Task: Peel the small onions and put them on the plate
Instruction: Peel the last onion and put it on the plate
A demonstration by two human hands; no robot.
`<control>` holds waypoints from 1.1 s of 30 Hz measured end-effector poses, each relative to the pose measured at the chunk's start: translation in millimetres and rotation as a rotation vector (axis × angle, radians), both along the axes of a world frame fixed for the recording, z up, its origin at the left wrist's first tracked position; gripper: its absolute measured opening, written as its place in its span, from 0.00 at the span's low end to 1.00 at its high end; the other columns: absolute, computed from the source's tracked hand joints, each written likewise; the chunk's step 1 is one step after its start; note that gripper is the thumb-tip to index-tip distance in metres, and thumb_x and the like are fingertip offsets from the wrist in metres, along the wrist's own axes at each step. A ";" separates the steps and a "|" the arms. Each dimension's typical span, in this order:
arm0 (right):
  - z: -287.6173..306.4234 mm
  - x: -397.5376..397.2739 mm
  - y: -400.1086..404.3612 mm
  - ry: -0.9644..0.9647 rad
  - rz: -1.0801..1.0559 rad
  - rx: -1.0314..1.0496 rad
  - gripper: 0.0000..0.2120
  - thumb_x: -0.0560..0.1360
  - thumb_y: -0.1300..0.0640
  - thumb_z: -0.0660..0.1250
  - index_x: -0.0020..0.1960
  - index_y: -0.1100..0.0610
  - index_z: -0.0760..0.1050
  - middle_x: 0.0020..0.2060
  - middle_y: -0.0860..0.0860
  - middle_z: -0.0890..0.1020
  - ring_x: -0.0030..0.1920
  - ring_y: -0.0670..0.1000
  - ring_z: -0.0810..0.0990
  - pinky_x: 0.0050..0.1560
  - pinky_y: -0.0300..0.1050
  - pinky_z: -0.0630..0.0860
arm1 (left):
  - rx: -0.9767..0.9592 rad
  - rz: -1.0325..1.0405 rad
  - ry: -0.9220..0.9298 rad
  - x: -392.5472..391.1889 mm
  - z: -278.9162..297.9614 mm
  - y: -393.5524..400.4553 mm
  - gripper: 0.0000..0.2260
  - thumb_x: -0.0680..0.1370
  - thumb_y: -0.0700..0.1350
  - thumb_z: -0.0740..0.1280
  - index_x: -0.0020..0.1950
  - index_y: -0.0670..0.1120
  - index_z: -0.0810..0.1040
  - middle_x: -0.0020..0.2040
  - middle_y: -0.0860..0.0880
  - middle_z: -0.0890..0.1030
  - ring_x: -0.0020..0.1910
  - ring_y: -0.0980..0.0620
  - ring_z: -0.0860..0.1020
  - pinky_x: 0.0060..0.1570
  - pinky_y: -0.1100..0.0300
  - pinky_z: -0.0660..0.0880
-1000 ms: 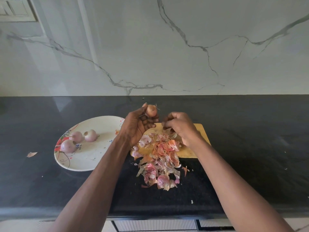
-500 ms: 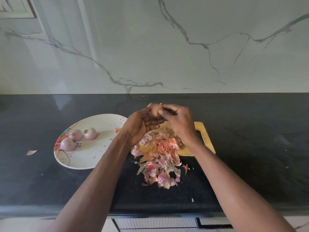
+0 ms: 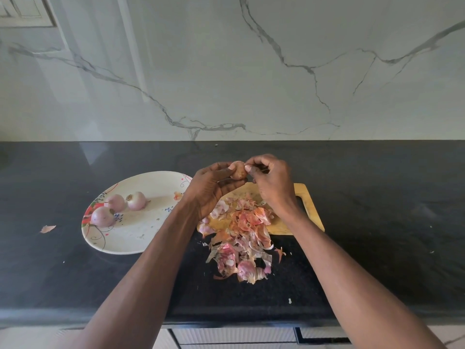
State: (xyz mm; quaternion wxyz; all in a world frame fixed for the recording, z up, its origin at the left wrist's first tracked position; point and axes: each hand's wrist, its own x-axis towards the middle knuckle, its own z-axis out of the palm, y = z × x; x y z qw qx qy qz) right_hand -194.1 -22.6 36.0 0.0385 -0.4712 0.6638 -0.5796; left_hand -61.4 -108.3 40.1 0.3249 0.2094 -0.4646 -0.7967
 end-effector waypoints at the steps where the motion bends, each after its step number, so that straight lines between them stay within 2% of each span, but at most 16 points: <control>1: 0.1 1.1 0.1 -0.008 0.005 0.013 0.04 0.76 0.64 0.72 0.49 0.58 0.83 0.46 0.50 0.83 0.47 0.49 0.82 0.47 0.40 0.78 | 0.006 0.002 -0.002 -0.5 -0.4 -0.2 0.07 0.81 0.33 0.64 0.56 0.34 0.79 0.50 0.38 0.84 0.48 0.43 0.85 0.54 0.53 0.83; 5: 0.6 5.3 1.6 -0.051 0.035 0.067 0.04 0.79 0.62 0.69 0.48 0.54 0.81 0.43 0.46 0.82 0.44 0.43 0.80 0.41 0.35 0.74 | 0.036 0.025 0.009 -2.0 -1.1 -0.8 0.08 0.81 0.32 0.63 0.58 0.33 0.78 0.52 0.37 0.83 0.49 0.43 0.84 0.54 0.53 0.82; 8: 2.2 5.4 3.0 -0.041 0.043 0.096 0.05 0.80 0.62 0.68 0.47 0.53 0.79 0.41 0.45 0.81 0.42 0.42 0.78 0.42 0.37 0.74 | 0.083 0.089 0.064 -1.4 -1.2 -3.5 0.10 0.82 0.34 0.62 0.62 0.31 0.76 0.52 0.36 0.82 0.49 0.43 0.84 0.55 0.52 0.82; 10: 3.1 3.8 4.0 -0.024 0.056 0.122 0.05 0.80 0.63 0.67 0.47 0.54 0.78 0.41 0.45 0.80 0.42 0.43 0.77 0.42 0.38 0.74 | 0.128 0.131 0.102 0.8 -0.2 -6.6 0.11 0.83 0.35 0.62 0.63 0.32 0.75 0.53 0.36 0.82 0.49 0.42 0.84 0.51 0.54 0.83; 12: 2.8 1.9 4.5 0.008 0.065 0.139 0.06 0.79 0.65 0.67 0.49 0.55 0.79 0.43 0.47 0.81 0.43 0.45 0.78 0.43 0.37 0.74 | 0.170 0.127 0.135 3.3 0.7 -8.8 0.09 0.83 0.35 0.61 0.61 0.33 0.75 0.52 0.36 0.82 0.50 0.40 0.83 0.49 0.54 0.84; 15: 2.5 2.7 6.6 0.047 0.073 0.155 0.12 0.77 0.68 0.68 0.58 0.57 0.82 0.53 0.48 0.82 0.50 0.44 0.79 0.49 0.31 0.74 | 0.168 0.069 0.139 6.6 2.7 -8.7 0.09 0.83 0.35 0.59 0.57 0.36 0.77 0.52 0.36 0.83 0.52 0.39 0.83 0.51 0.53 0.83; 17: 3.5 2.8 7.6 0.031 0.067 0.113 0.11 0.76 0.63 0.73 0.58 0.58 0.83 0.53 0.48 0.83 0.50 0.44 0.80 0.51 0.35 0.76 | 0.155 0.043 0.132 7.0 3.5 -7.7 0.10 0.83 0.34 0.57 0.58 0.38 0.77 0.52 0.36 0.83 0.50 0.40 0.83 0.50 0.53 0.83; 22: 3.4 3.3 6.8 -0.021 0.110 0.028 0.19 0.72 0.58 0.77 0.63 0.57 0.81 0.55 0.51 0.84 0.53 0.47 0.82 0.55 0.41 0.80 | 0.115 -0.009 0.135 5.7 3.7 -4.6 0.11 0.83 0.33 0.56 0.60 0.35 0.76 0.48 0.40 0.84 0.46 0.45 0.84 0.49 0.54 0.83; 25: -0.5 5.0 4.3 0.005 0.104 0.007 0.17 0.72 0.59 0.76 0.61 0.58 0.82 0.56 0.51 0.84 0.55 0.48 0.82 0.59 0.44 0.79 | 0.074 -0.022 0.126 3.9 4.2 -1.4 0.09 0.83 0.34 0.58 0.58 0.36 0.77 0.49 0.40 0.83 0.46 0.46 0.84 0.50 0.55 0.83; 29: -1.6 4.6 4.5 0.007 0.036 -0.112 0.11 0.73 0.63 0.76 0.55 0.61 0.84 0.49 0.52 0.85 0.48 0.45 0.82 0.52 0.36 0.79 | 0.007 0.001 0.066 3.8 3.2 -1.2 0.07 0.81 0.38 0.65 0.57 0.37 0.80 0.49 0.39 0.84 0.47 0.45 0.84 0.53 0.53 0.83; 33: -1.9 1.9 3.9 -0.063 0.071 -0.133 0.06 0.72 0.64 0.76 0.48 0.58 0.85 0.44 0.49 0.85 0.46 0.49 0.84 0.51 0.47 0.81 | -0.007 0.001 0.022 3.8 2.2 -1.0 0.05 0.80 0.35 0.65 0.54 0.37 0.79 0.46 0.39 0.85 0.44 0.45 0.86 0.49 0.55 0.84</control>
